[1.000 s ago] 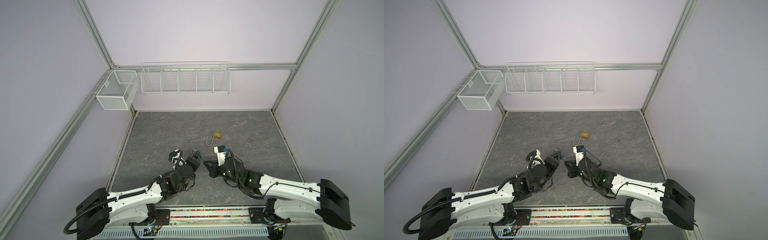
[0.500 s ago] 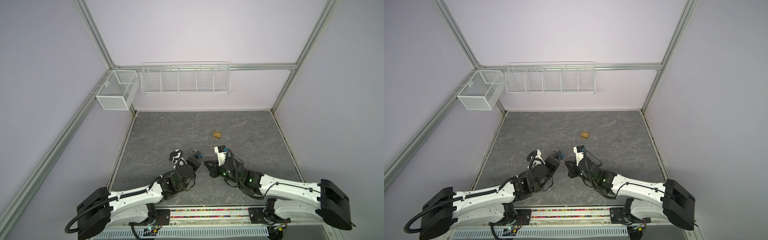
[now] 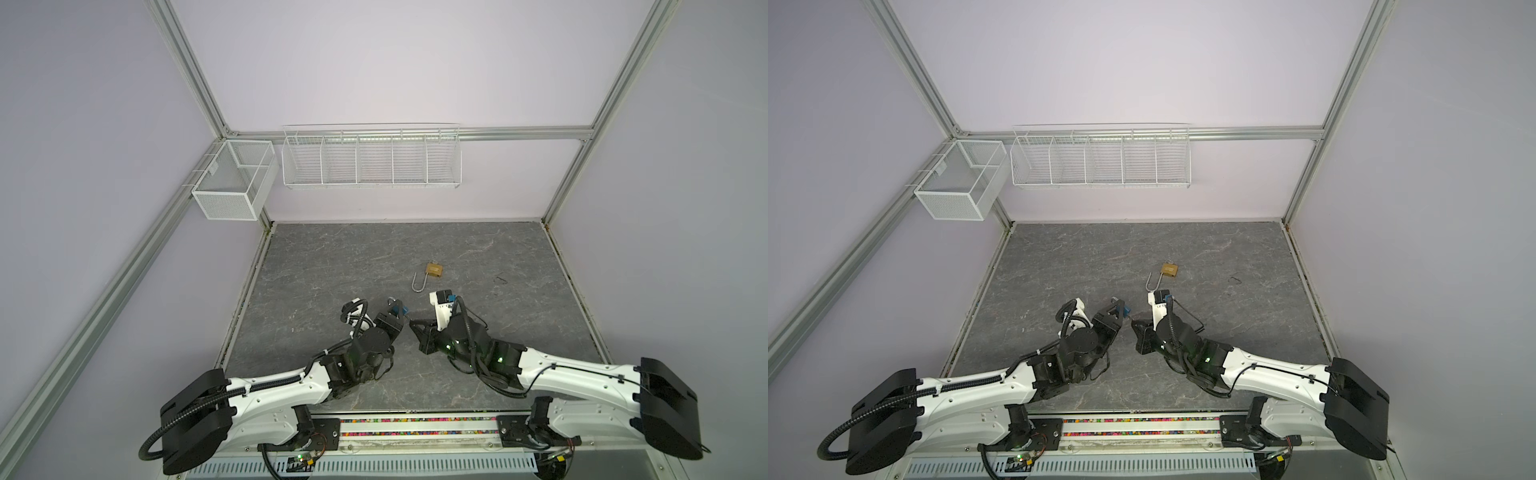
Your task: Unlock with the key
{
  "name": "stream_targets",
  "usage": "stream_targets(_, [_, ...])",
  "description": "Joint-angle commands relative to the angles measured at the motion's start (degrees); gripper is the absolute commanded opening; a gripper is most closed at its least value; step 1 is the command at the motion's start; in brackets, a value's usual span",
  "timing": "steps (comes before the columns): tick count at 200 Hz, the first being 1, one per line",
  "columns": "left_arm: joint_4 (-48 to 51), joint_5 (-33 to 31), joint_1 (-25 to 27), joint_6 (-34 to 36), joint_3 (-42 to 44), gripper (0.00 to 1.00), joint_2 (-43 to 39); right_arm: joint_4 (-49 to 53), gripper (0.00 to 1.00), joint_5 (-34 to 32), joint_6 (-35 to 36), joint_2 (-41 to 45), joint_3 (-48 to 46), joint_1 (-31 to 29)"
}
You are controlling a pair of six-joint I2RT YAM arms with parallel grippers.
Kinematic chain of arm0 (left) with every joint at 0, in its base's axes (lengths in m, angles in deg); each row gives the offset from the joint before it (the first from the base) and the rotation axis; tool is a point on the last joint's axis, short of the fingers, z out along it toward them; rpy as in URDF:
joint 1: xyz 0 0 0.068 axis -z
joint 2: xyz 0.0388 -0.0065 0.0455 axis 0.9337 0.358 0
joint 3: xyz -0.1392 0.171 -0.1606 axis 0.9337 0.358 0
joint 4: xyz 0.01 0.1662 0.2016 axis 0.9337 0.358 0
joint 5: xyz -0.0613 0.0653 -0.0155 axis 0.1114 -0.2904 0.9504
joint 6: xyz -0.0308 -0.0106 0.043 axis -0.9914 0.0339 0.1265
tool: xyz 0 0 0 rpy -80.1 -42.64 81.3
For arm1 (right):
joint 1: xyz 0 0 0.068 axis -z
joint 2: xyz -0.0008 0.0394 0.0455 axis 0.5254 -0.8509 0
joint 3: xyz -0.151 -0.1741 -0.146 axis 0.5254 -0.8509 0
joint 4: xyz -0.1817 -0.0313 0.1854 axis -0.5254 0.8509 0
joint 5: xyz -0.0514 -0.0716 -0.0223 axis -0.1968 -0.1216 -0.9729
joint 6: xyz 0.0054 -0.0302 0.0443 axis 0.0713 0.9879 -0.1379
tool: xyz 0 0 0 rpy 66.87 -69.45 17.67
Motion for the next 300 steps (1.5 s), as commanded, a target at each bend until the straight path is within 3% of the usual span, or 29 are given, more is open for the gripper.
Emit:
stream_targets(1, [-3.1, 2.4, 0.4, -0.1, -0.2, 0.00, 0.4, -1.9, 0.06, 1.2, 0.3, -0.2, 2.1, -0.3])
stream_targets(96, [0.2, 3.0, 0.7, -0.5, 1.3, 0.00, -1.2, -0.4, 0.06, 1.3, 0.9, 1.3, 2.2, 1.4])
stream_targets(140, [-8.0, 0.6, 1.5, -0.9, 0.8, 0.00, 2.2, -2.6, 0.06, 1.3, -1.2, -0.3, 1.5, 1.2])
stream_targets(187, [-10.5, -2.5, 3.3, 1.8, -4.1, 0.00, 5.2, -4.7, 0.06, 0.8, -3.3, -3.6, 2.0, 0.0])
stream_targets(245, [-10.3, -2.5, 4.8, 3.7, -2.3, 0.00, 4.0, 0.5, 0.06, -3.3, -4.1, -1.7, 3.6, 1.2])
stream_targets(300, [-15.2, -9.3, 7.2, 4.4, -1.4, 0.00, 5.6, 1.3, 0.06, -7.1, -9.3, -3.1, 3.9, -0.4])
